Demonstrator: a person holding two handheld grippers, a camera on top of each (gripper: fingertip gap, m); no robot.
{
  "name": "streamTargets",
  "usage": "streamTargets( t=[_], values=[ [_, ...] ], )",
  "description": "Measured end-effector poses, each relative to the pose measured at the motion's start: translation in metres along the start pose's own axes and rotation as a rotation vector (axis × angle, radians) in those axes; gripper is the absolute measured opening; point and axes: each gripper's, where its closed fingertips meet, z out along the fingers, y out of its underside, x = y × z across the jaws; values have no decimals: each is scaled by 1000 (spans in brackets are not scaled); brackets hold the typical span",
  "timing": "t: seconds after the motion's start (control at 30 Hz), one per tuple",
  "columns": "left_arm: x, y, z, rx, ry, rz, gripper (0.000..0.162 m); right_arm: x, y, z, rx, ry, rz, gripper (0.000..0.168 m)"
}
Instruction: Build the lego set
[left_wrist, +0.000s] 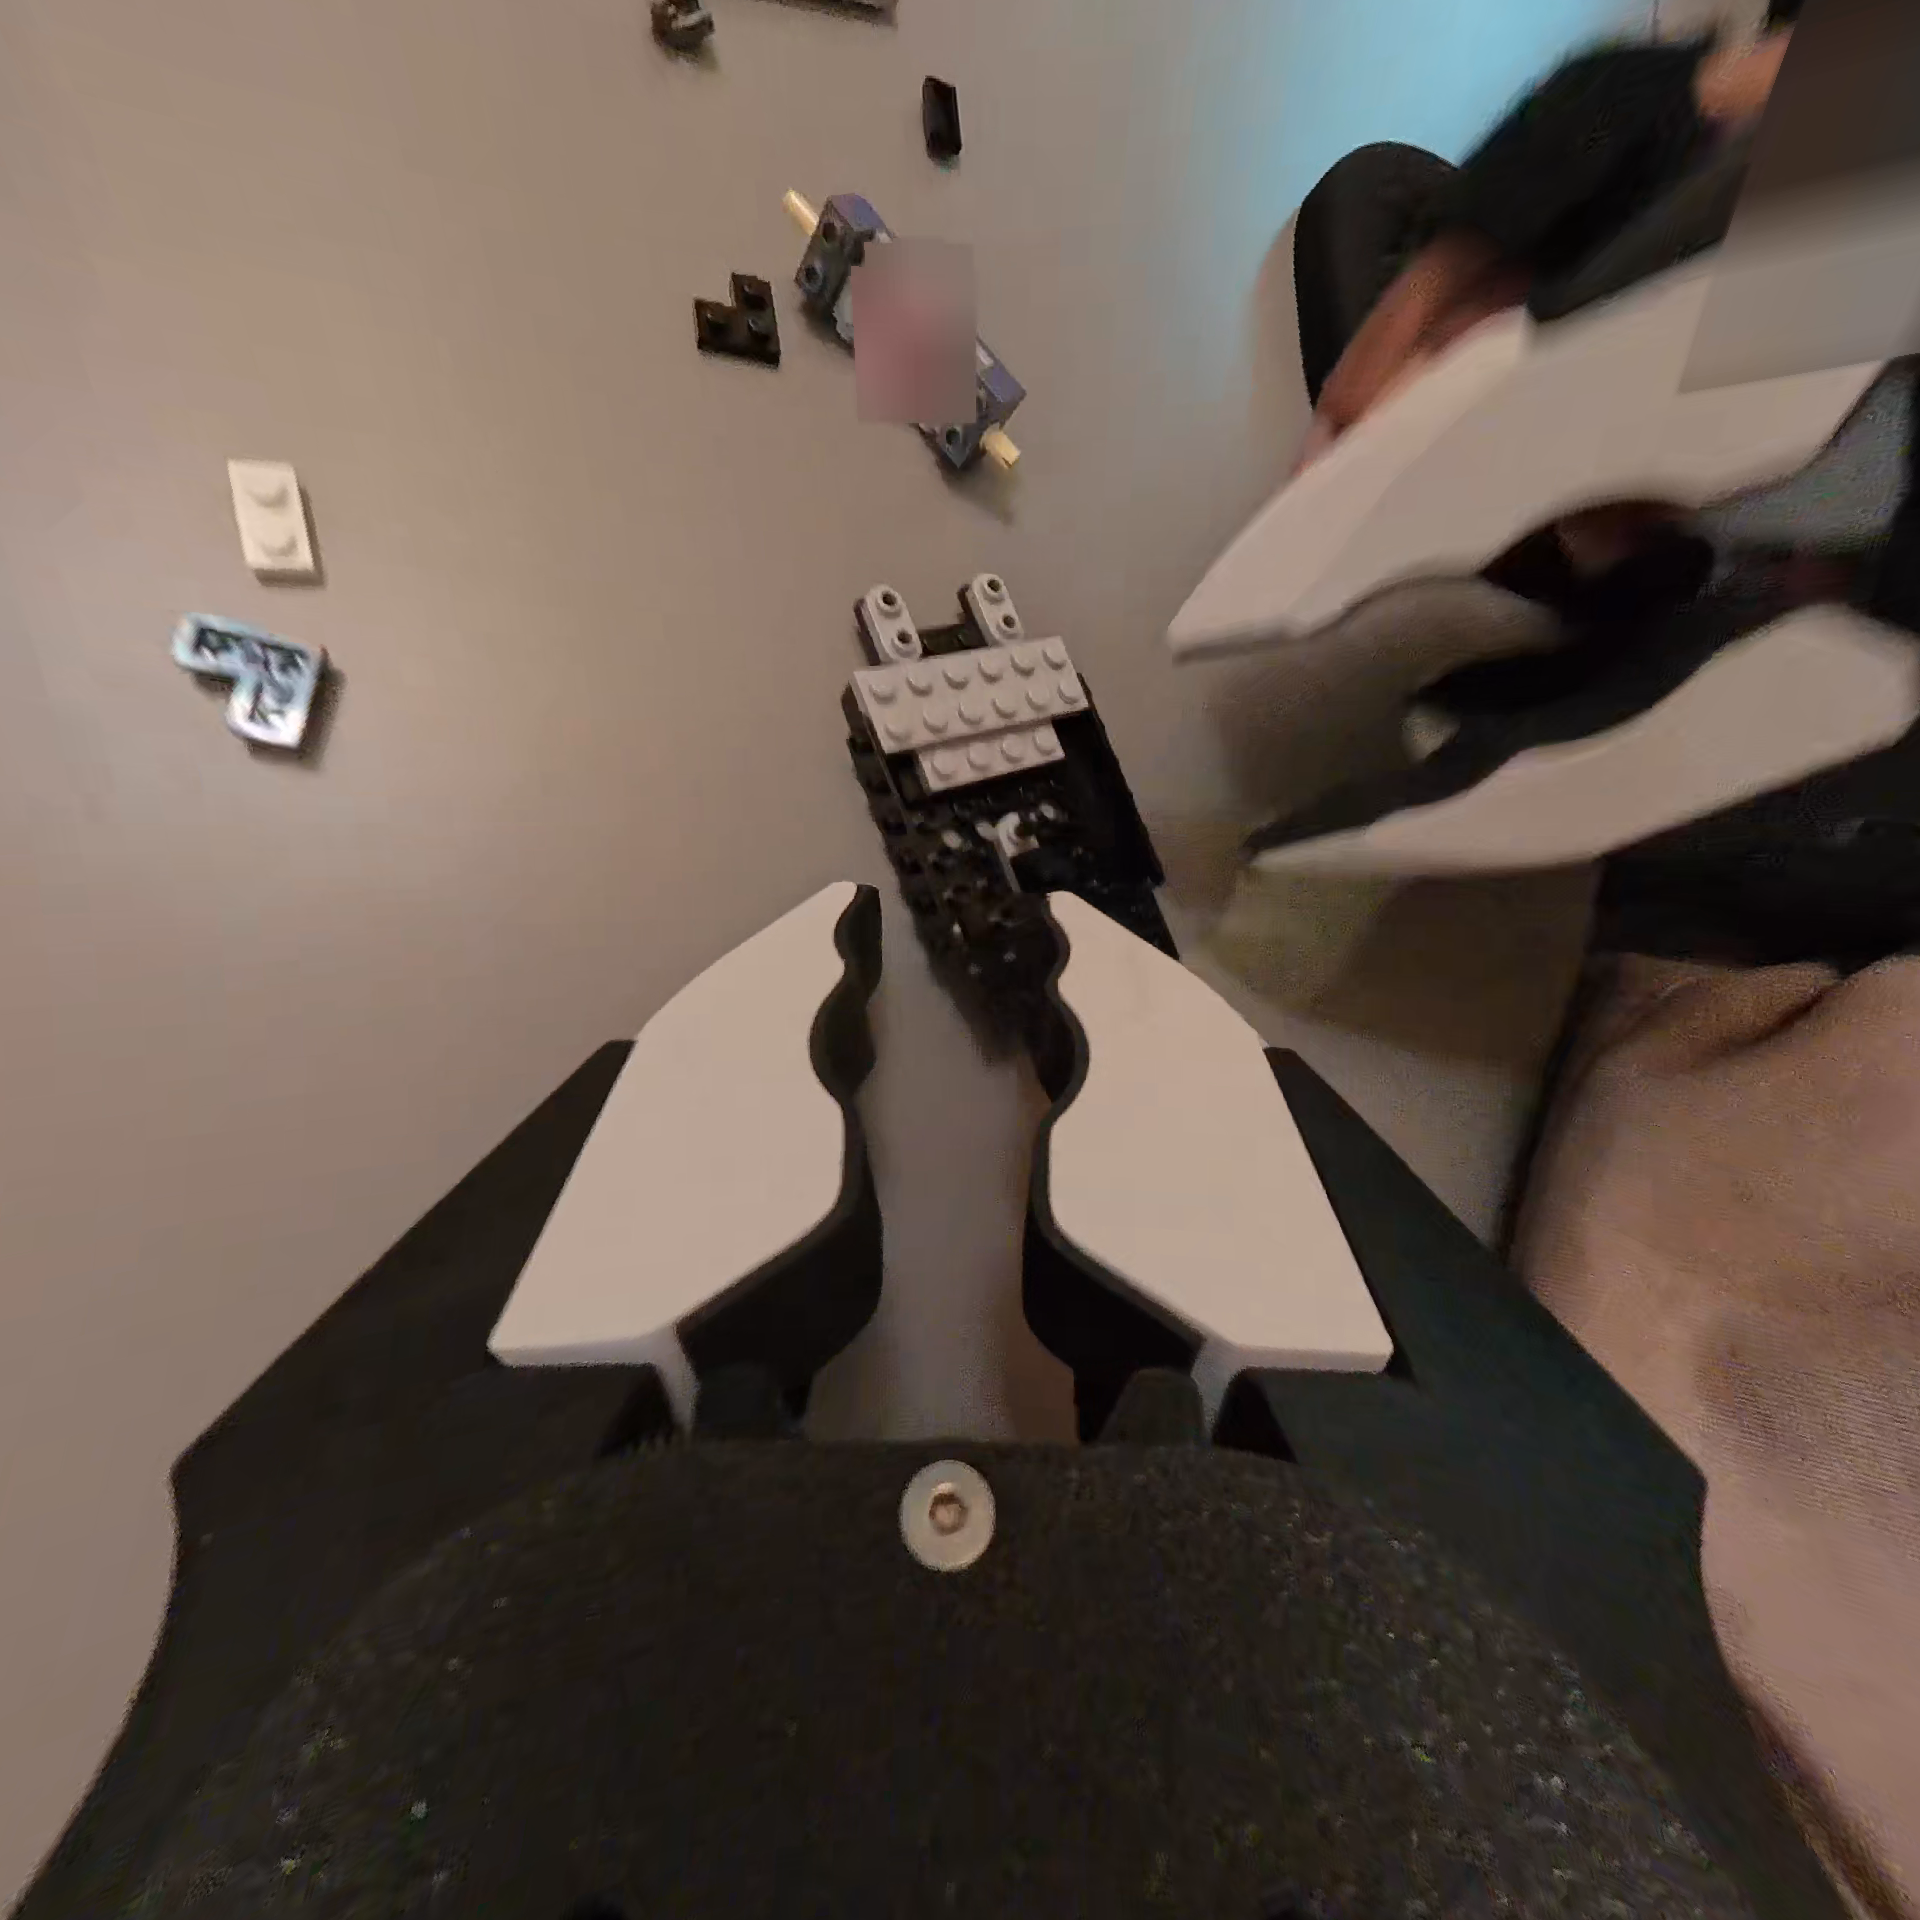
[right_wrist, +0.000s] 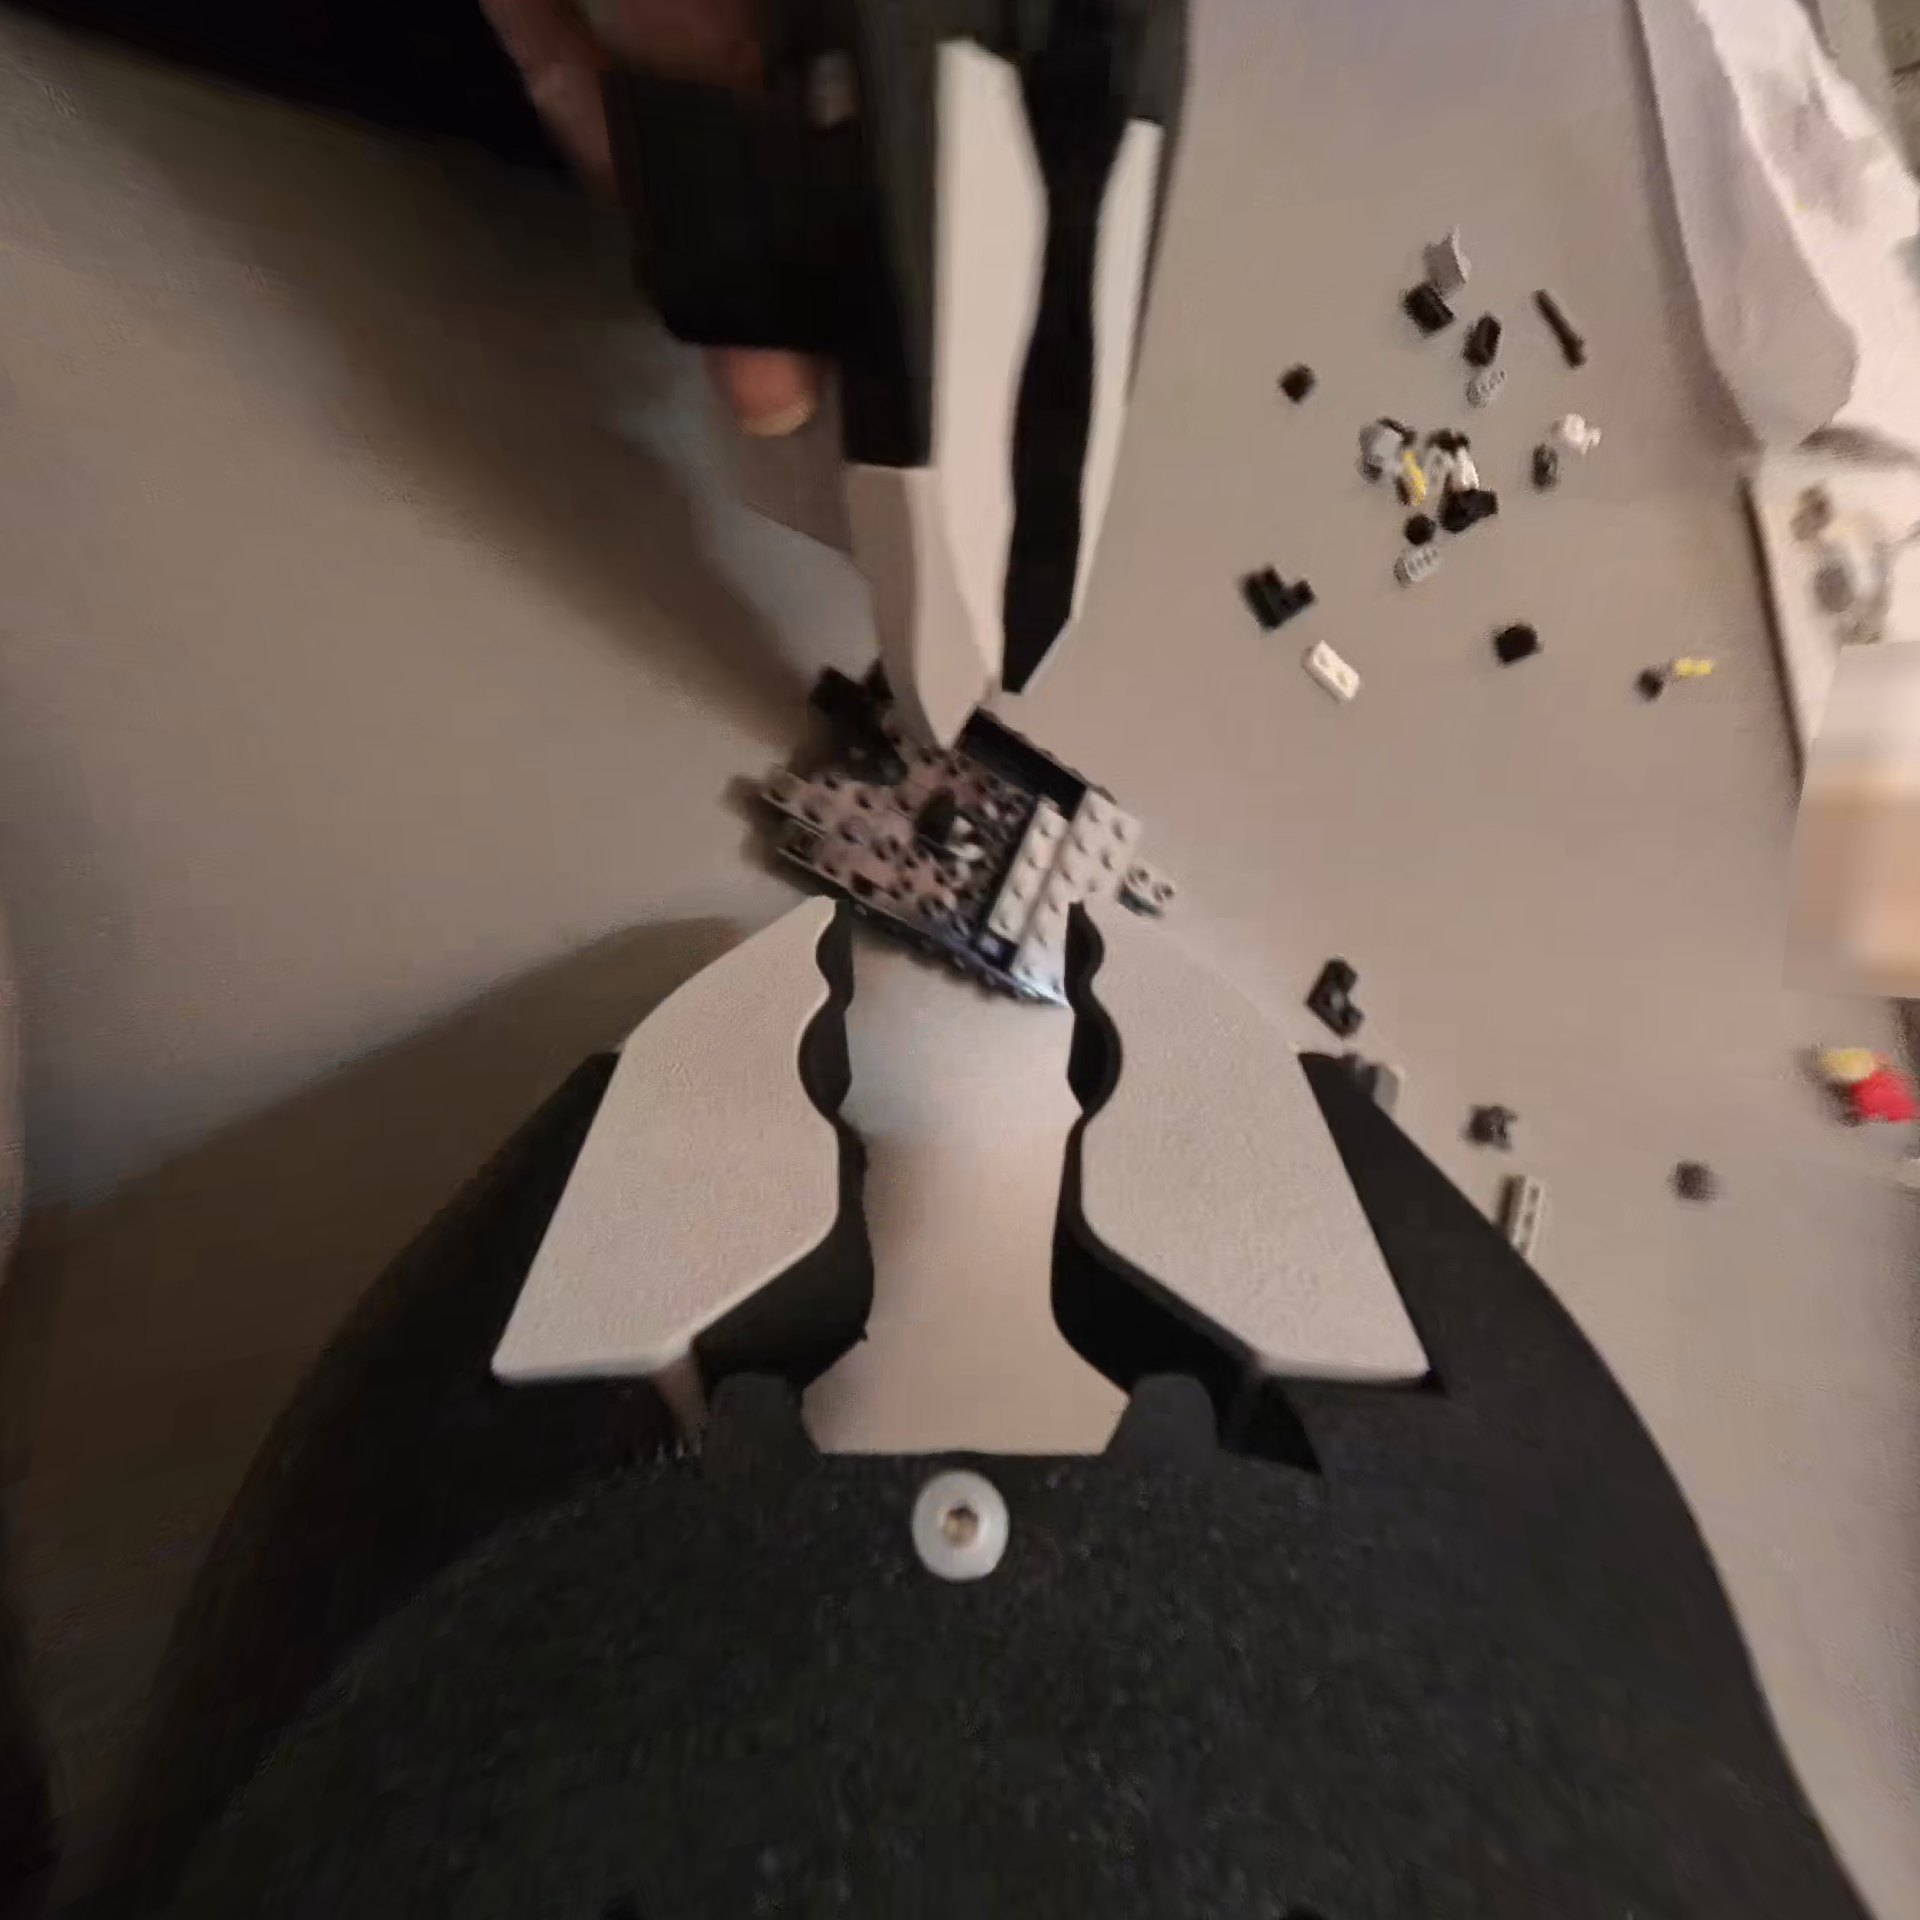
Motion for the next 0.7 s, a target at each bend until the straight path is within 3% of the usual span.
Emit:
streamTargets(
  t=[0.2, 0.53, 0.7],
  values=[
    [-7, -14, 20, -103, 6, 169, 22, 80, 55, -23, -22, -34, 340, 38],
    [1, -44, 53, -159, 43, 448, 19, 85, 73, 7, -14, -252, 681, 43],
    [-3, -57, 30, -43, 19, 419, 24, 84, 68, 16, -50, -278, 736, 43]
  ],
)
